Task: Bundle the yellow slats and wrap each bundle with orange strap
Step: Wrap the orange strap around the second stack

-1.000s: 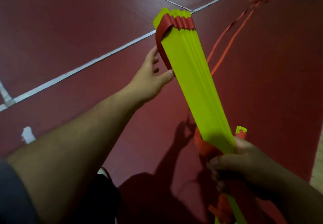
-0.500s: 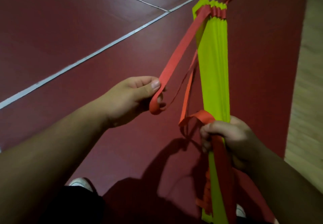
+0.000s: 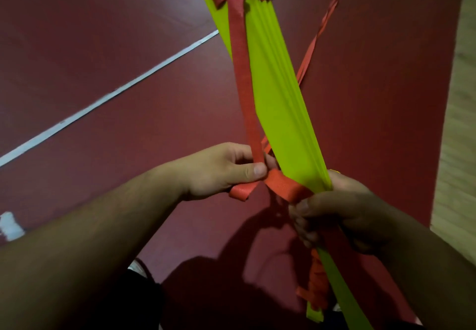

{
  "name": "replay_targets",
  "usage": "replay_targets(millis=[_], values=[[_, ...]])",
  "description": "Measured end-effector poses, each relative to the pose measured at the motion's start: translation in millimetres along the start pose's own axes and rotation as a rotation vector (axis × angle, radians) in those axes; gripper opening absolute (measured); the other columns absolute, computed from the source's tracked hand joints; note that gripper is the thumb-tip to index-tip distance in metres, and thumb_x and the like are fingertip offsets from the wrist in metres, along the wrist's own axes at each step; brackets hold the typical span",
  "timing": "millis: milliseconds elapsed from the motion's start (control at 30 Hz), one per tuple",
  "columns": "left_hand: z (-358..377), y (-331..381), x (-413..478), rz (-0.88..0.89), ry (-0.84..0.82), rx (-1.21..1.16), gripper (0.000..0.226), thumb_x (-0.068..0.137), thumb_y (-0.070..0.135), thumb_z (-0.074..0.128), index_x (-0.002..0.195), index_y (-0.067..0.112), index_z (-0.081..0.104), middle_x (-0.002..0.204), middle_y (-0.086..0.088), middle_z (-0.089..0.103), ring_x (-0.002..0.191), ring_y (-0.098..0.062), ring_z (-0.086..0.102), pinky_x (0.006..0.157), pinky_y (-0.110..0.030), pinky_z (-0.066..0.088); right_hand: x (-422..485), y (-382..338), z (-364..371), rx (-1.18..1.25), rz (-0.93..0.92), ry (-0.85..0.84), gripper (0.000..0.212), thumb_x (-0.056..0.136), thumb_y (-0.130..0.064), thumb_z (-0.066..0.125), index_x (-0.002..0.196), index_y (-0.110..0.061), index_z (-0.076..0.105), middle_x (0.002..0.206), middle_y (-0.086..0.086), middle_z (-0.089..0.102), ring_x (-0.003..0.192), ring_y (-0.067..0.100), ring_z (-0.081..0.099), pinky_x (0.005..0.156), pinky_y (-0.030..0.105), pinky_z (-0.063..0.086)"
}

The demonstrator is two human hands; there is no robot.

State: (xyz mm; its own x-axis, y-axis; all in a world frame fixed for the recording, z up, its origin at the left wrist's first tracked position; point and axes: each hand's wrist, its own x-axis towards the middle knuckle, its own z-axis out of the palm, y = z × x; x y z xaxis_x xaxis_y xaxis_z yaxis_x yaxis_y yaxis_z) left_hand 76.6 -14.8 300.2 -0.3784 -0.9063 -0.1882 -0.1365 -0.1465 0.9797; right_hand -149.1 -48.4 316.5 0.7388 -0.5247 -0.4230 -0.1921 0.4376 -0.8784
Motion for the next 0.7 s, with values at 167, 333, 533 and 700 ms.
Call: replay_targets(millis=[167,333,533,700], values=[[-12,-4,-2,-0.009,0.002,0.047,0.034,0.085,0.043,0.074,0.094,0.011,0.067,0.08,0.003,0.064,0.071,-0.01,0.054,0.066,-0.021,0.042,3,-1,1,0.031,-0.027,0.039,0.053,0.048,-0.017,0.072,0.089,0.012,0.054,0.059,0.021,0.05,0.041,0.024,0.048,0.046,0.033,0.044],[-27,-2,-3,-0.028,0.013,0.231,0.017,0.078,0.026,0.081,0.091,0.017,0.074,0.077,-0.007,0.069,0.07,-0.012,0.064,0.07,-0.027,0.051,6,0,1,0.084,-0.054,0.078,0.03,0.058,-0.006,0.066,0.078,0.011,0.053,0.061,0.02,0.047,0.041,0.023,0.045,0.046,0.033,0.044],[-21,-8,-2,0.101,0.165,0.079,0.023,0.082,0.029,0.075,0.098,0.013,0.074,0.104,-0.023,0.071,0.101,-0.024,0.067,0.09,-0.033,0.052,2,3,5,0.273,-0.08,-0.143,0.029,0.058,-0.018,0.08,0.071,-0.001,0.061,0.061,0.015,0.051,0.042,0.022,0.05,0.047,0.034,0.046],[2,-5,4,0.133,0.113,-0.247,0.039,0.074,0.062,0.07,0.074,0.022,0.071,0.069,0.0,0.066,0.06,-0.01,0.062,0.062,-0.02,0.05,2,2,14,0.431,-0.103,-0.426,0.018,0.081,-0.02,0.066,0.079,-0.003,0.064,0.066,0.006,0.055,0.052,0.015,0.057,0.056,0.032,0.05]])
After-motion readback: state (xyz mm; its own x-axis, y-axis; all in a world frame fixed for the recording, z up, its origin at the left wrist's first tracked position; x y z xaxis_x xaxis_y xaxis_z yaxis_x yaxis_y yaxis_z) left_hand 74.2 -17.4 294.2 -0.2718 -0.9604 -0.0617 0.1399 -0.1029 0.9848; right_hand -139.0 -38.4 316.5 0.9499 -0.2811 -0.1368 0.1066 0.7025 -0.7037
